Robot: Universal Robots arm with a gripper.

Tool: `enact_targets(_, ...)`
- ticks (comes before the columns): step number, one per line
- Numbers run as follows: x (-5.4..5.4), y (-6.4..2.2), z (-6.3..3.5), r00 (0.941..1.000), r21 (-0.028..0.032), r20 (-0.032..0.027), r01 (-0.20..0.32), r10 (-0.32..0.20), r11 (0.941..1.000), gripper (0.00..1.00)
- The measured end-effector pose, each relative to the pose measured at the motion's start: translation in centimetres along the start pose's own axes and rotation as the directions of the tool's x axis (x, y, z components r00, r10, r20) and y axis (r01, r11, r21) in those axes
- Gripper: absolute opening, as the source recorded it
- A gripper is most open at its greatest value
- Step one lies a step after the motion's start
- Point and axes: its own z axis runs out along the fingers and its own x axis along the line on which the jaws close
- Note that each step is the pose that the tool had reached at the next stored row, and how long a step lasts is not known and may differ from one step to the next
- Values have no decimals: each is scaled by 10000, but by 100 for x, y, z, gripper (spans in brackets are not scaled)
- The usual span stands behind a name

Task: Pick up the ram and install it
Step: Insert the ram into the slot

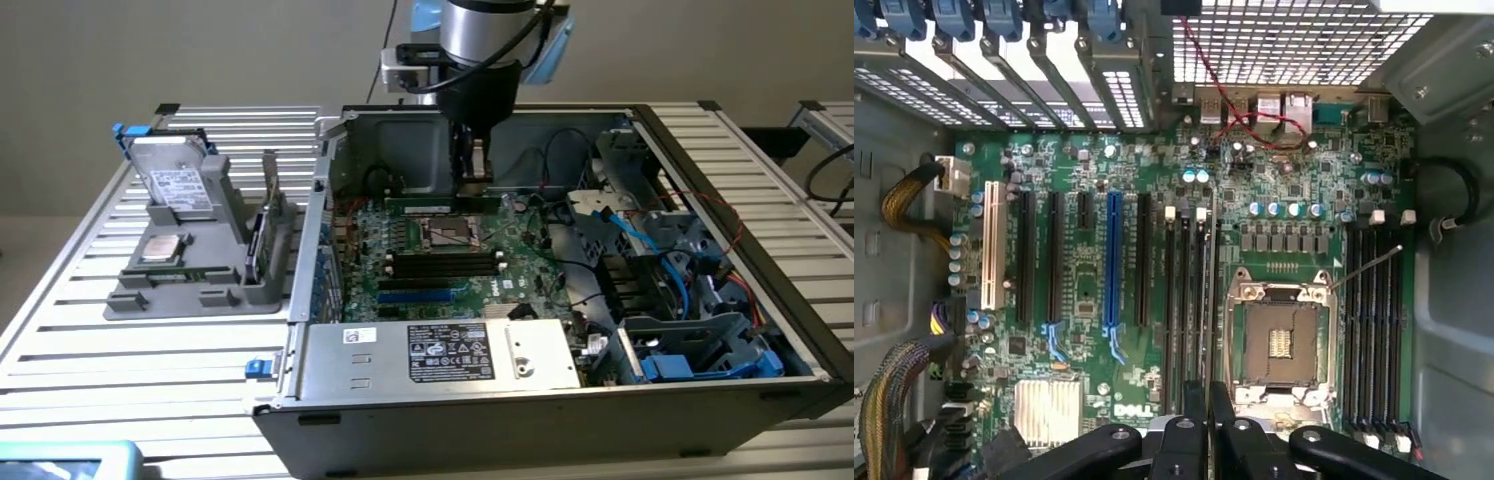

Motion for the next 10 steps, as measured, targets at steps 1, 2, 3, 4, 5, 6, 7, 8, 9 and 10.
enact_targets(1,0,0,18,10000,3,-2,0,0,10000,13)
enact_targets(2,0,-1,37,10000,6,-3,1,-1,10000,13)
enact_targets(3,0,-1,55,10000,7,-2,1,-1,10000,13)
enact_targets(4,0,-2,73,10000,8,-2,2,-2,10000,13)
enact_targets(5,0,-3,91,10000,9,-3,0,0,10000,13)
enact_targets(6,0,-7,109,10000,9,-2,2,-2,10000,13)
enact_targets(7,0,-12,127,10000,9,-3,4,-4,10000,13)
enact_targets(8,0,-17,144,10000,9,-3,5,-5,10000,13)
enact_targets(9,-1,-23,162,10000,8,-4,5,-5,10000,13)
enact_targets(10,-1,-28,180,10000,8,-4,6,-6,10000,13)
